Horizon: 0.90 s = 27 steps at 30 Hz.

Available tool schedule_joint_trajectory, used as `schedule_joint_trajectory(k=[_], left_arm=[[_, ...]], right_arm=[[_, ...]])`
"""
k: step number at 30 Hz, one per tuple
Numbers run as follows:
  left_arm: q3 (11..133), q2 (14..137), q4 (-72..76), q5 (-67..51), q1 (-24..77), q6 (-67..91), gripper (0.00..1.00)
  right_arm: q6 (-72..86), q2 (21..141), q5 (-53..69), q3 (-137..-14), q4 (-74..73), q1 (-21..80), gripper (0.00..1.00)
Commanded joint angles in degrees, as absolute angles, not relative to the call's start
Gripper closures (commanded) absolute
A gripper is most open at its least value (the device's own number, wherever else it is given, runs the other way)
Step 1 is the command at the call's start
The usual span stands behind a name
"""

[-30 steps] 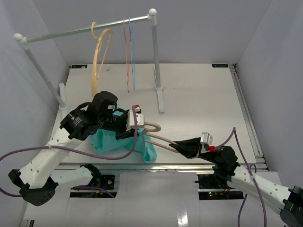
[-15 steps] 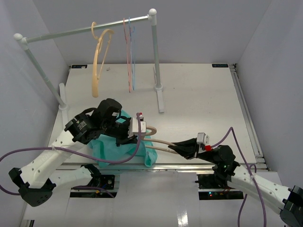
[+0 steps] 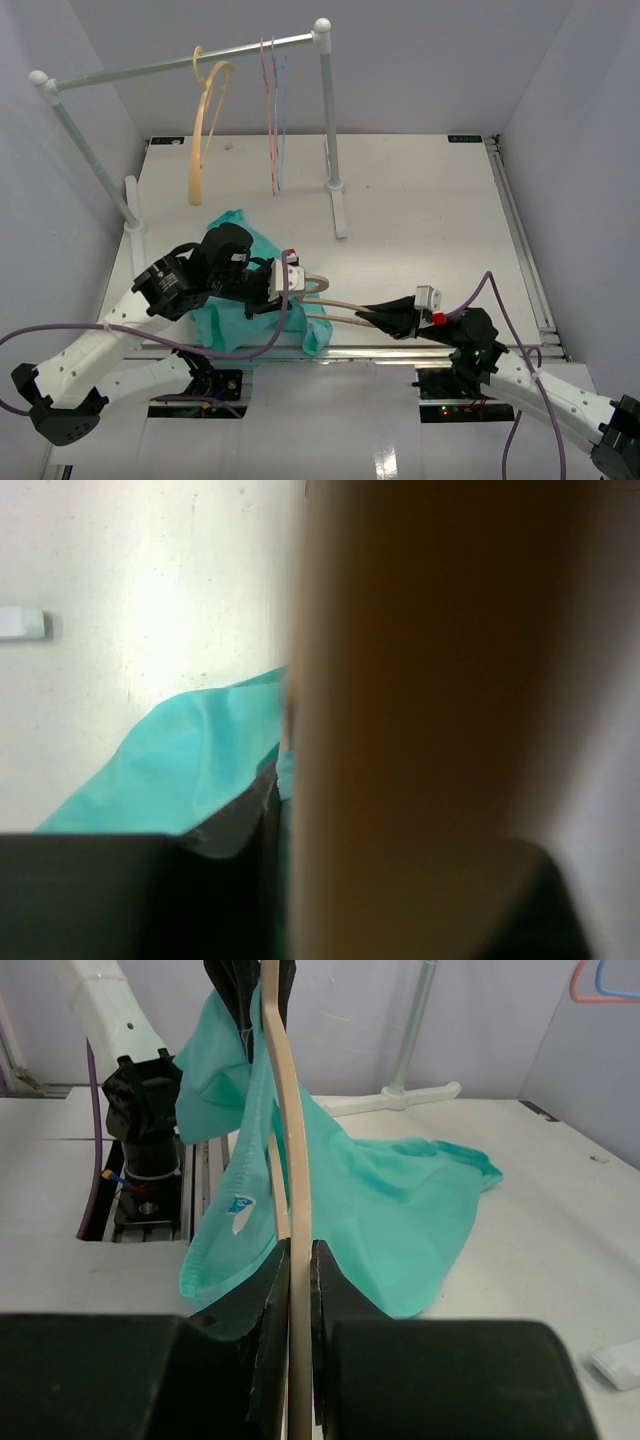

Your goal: Place the t-shirt on the hanger

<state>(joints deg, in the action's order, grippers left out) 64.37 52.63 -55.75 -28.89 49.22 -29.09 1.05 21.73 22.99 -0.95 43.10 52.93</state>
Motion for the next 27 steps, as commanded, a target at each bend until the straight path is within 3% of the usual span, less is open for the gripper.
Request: schedule_joint_trajectory(k=[1,10,11,14,18,27], left_arm=[[62.6,55.51,-58.87,-27.05,50.38,-27.69,0.97],[65.03,54.99,-55.33,-24.4,50.71,-29.08,1.0],[64.6,53.62,-53.5,-22.93,50.71,-28.65,1.0],[62.1,49.77,-48.9,-19.75,50.73,-27.57,1.0],[59.97,46.82,-45.42,-15.69,50.71,-24.97,1.0],[56.71,41.75,-40.47,-4.43,50.75,-17.7,1.0]], right_arm=[[0.42,20.2,20.71,0.88,52.93,52.58,0.92],[1.07,20.26,15.96,-3.82,47.36,52.65,0.89],[1.54,20.32,14.11,-3.83,46.83,52.65,0.84],[3.44,20.08,7.88,-3.47,45.13,52.58,0.47],[6.26,19.43,-3.22,-3.16,41.78,52.58,0.22],[14.54,12.34,-16.14,-3.54,32.72,52.65,0.15]])
